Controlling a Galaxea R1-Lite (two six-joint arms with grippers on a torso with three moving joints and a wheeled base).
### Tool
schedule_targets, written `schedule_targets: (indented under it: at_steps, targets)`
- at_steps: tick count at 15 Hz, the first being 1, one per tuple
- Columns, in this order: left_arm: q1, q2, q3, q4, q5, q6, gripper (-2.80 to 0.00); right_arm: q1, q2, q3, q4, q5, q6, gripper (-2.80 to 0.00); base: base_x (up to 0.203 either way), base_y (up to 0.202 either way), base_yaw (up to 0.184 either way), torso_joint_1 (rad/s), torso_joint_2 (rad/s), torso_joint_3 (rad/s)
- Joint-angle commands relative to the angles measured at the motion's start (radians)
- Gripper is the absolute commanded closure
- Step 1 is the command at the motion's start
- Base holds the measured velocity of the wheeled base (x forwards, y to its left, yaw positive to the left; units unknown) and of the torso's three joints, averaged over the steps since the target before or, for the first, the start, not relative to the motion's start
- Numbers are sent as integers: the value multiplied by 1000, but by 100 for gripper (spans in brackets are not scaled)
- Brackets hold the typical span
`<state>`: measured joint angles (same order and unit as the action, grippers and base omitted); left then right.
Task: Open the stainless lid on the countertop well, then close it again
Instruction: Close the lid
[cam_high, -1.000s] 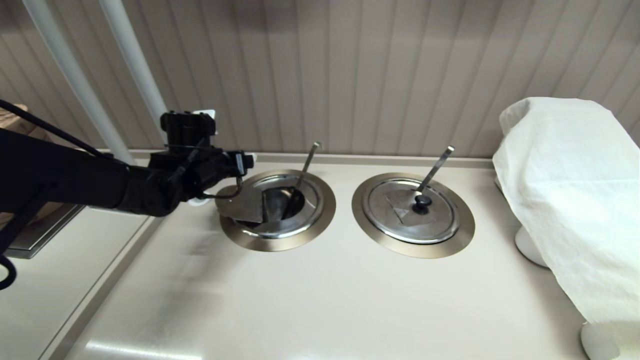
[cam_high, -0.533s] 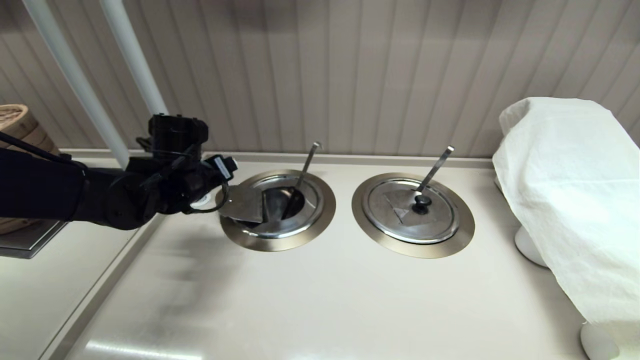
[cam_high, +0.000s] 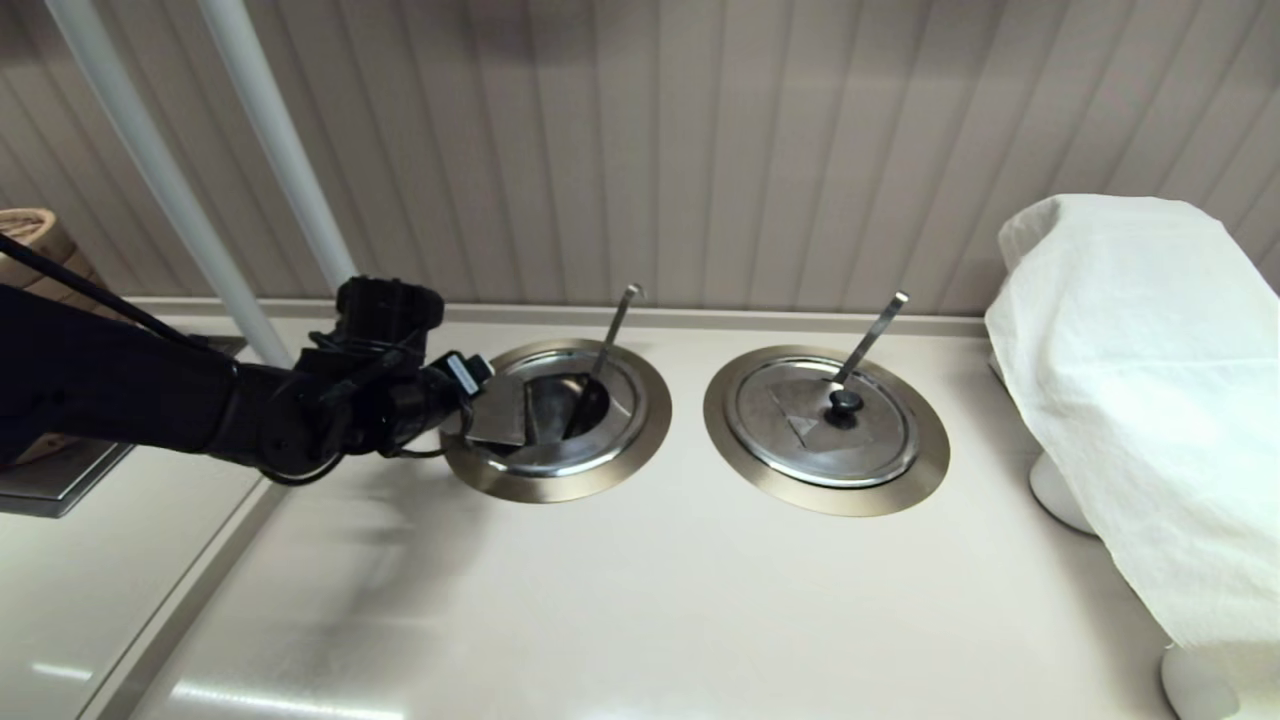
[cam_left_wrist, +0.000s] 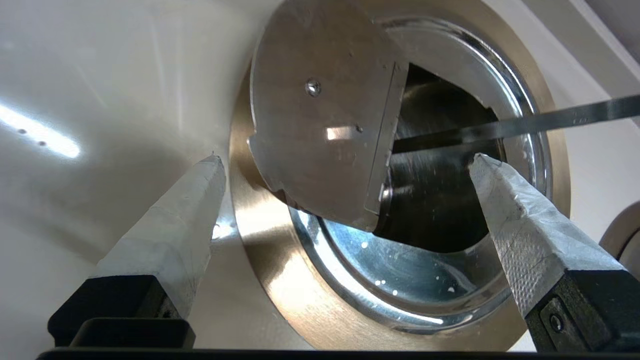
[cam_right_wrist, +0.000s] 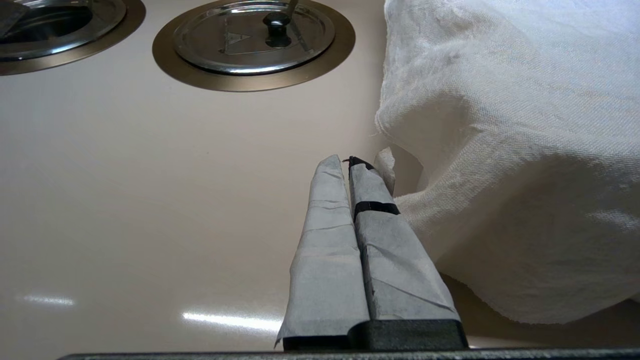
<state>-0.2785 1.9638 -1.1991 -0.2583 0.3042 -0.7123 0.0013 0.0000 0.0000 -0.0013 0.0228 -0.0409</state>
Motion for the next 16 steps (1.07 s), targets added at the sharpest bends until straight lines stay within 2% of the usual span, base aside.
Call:
schedule_targets:
  at_steps: [1, 3, 9, 10, 12, 16]
  targets:
    - [10, 43, -14, -2, -33, -4, -280, 0, 0, 0, 0, 0, -1, 0, 0, 0, 0, 0, 0, 0]
    - [25, 44, -30, -2, -71, -5, -280, 0, 0, 0, 0, 1, -1, 0, 0, 0, 0, 0, 0, 0]
    - [81, 31, -22, -1, -82, -6, -280, 0, 0, 0, 0, 0, -1, 0, 0, 0, 0, 0, 0, 0]
    - [85, 43, -22, -2, -85, -6, -280, 0, 0, 0, 0, 0, -1, 0, 0, 0, 0, 0, 0, 0]
    - [90, 50, -25, -2, -134, -6, -280, 0, 0, 0, 0, 2, -1, 0, 0, 0, 0, 0, 0, 0]
    - [90, 89, -71, -2, -137, -4, -280, 0, 0, 0, 0, 0, -1, 0, 0, 0, 0, 0, 0, 0]
